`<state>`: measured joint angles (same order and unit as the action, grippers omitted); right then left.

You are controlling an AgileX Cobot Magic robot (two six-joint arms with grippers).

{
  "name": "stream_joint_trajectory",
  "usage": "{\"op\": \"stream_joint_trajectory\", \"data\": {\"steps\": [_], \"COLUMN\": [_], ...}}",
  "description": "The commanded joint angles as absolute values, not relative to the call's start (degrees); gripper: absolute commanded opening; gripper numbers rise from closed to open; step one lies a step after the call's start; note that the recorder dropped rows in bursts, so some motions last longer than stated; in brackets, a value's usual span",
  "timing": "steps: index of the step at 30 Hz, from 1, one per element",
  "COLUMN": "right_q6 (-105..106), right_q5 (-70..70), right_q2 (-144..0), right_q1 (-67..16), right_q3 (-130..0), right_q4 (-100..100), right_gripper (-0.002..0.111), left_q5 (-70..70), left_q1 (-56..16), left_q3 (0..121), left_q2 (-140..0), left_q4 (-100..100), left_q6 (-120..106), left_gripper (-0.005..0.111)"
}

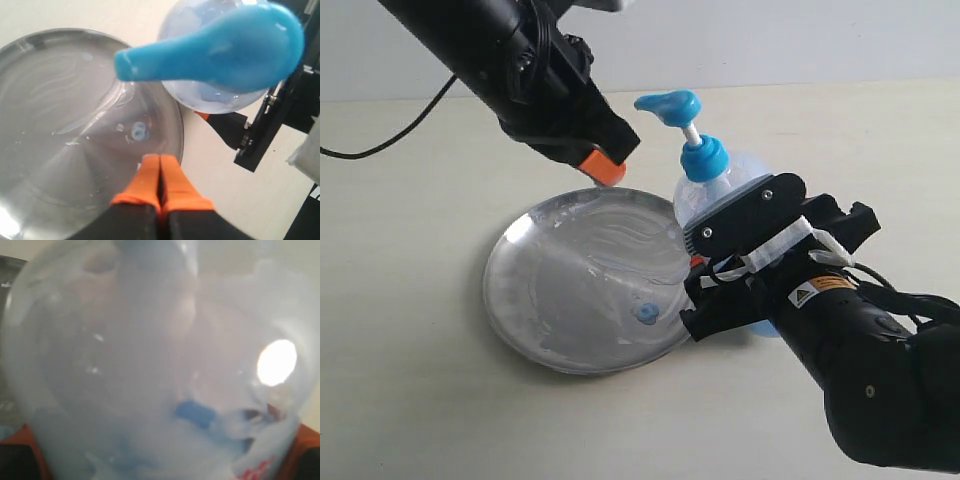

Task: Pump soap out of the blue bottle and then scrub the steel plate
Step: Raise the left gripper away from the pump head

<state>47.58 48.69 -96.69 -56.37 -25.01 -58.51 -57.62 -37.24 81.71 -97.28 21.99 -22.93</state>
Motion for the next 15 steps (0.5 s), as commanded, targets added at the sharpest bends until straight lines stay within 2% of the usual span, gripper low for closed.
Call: {"op": "stream_joint_trajectory", "data": {"steps": [1, 15], "right_q6": [47.79, 45.58], "right_q5": [53.69, 51.96], "right_q2": [-95.65, -95.65], "right_q1": [-56.35, -56.35], "right_q3": [-25.65, -25.53], "right_q4": [-58.03, -58.05], "right_gripper": [0.000, 0.000], "left_q5": [-58.14, -55.79], "left_q1": [-37.06, -37.06], "left_q3": [81.95, 81.95], "left_q2": [-94.30, -84.25], "left_q4": [21.82, 21.94], "left_q6": [-21.83, -20.58], "left_gripper": [0.000, 0.000]}}
